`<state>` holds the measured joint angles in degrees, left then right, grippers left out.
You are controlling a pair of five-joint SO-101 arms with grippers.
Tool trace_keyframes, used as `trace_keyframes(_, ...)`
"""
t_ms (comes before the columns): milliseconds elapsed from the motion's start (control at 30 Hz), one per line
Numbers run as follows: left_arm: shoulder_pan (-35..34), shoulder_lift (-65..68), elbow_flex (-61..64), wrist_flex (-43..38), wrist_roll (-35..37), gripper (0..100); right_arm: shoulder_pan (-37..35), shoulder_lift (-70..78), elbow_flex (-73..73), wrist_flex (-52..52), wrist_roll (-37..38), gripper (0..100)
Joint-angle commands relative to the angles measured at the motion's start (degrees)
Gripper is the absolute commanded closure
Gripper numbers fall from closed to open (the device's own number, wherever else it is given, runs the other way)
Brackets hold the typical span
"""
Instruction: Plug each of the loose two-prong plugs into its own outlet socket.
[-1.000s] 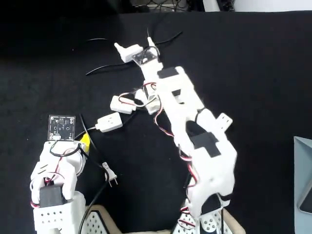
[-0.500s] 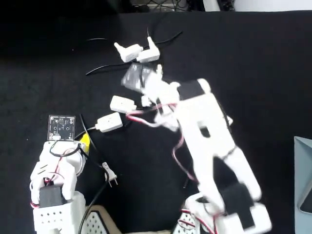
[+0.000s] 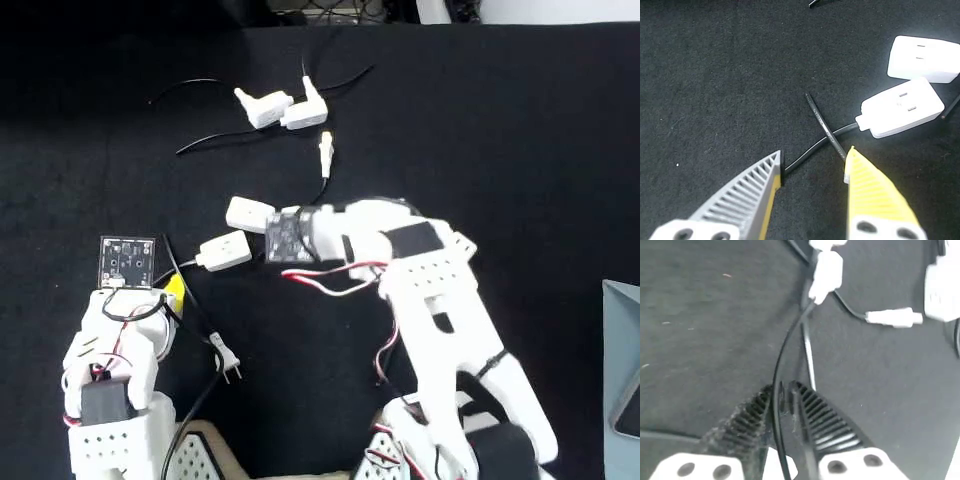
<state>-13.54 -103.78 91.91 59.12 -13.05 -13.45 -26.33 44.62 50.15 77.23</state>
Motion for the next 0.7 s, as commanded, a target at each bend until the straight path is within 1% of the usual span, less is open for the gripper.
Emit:
trace_keyframes(0, -0.5, -0.4, -0.2, 0.0, 0.1, 79, 4.0, 0.4, -1.9, -3.1, -4.4, 86.7)
trace_keyframes(67, -0.4, -0.4, -0.2, 0.0, 0.1, 79, 6.0, 0.6, -4.2, -1.2, -6.7, 86.1)
trace_keyframes(133, -0.4, -0.4, -0.2, 0.0, 0.1, 79, 7.6, 0.5, -6.7, 2.5, -9.0, 87.8)
trace_keyframes(300, -0.3, -0.4, -0.2, 0.0, 0.1, 79, 9.0, 0.2, -13.1, 11.1, -18.4, 98.8)
trace_keyframes(433, -0.3, -0.4, -0.2, 0.0, 0.1, 79, 8.8, 0.2, -19.8, 20.3, -29.0, 97.3)
trace_keyframes(533, -0.3, -0.4, -0.2, 0.0, 0.1, 79, 8.7, 0.2, -26.5, 25.4, -38.2, 97.0)
trace_keyframes(600, -0.4, -0.4, -0.2, 0.0, 0.1, 79, 8.8, 0.4, -30.4, 28.0, -44.6, 93.1)
trace_keyframes(667, -0.4, -0.4, -0.2, 0.0, 0.1, 79, 8.9, 0.6, -33.7, 30.7, -50.0, 86.4)
